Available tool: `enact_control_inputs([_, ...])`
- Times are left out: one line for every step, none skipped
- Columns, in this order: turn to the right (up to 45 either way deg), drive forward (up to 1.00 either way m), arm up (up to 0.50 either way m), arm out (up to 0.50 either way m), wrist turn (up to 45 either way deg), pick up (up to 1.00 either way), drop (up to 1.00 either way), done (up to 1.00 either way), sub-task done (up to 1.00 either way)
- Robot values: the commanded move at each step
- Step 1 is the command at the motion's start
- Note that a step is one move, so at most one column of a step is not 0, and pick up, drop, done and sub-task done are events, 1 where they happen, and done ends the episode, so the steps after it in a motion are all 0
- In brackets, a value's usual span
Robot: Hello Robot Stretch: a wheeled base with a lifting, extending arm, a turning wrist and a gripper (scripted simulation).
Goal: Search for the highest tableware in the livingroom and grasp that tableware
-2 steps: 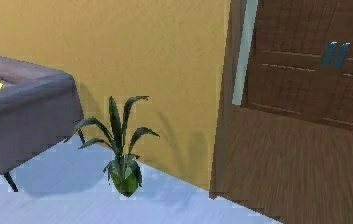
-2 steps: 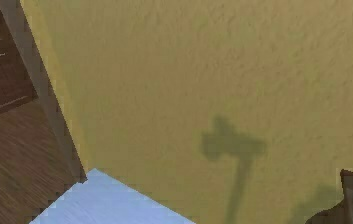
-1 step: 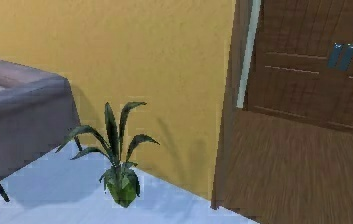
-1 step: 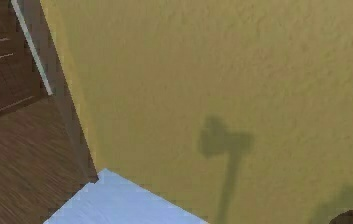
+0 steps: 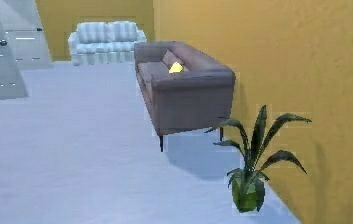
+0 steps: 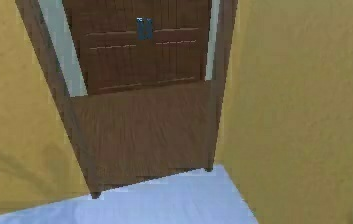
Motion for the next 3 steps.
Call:
enact_control_inputs([-39.0, 0.0, 0.0, 0.0, 0.0, 0.0, 0.0, 0.0, 0.0])
enact_control_inputs([0.0, 0.55, 0.0, 0.0, 0.0, 0.0, 0.0, 0.0, 0.0])
enact_control_inputs([-45.0, 0.0, 0.0, 0.0, 0.0, 0.0, 0.0, 0.0, 0.0])
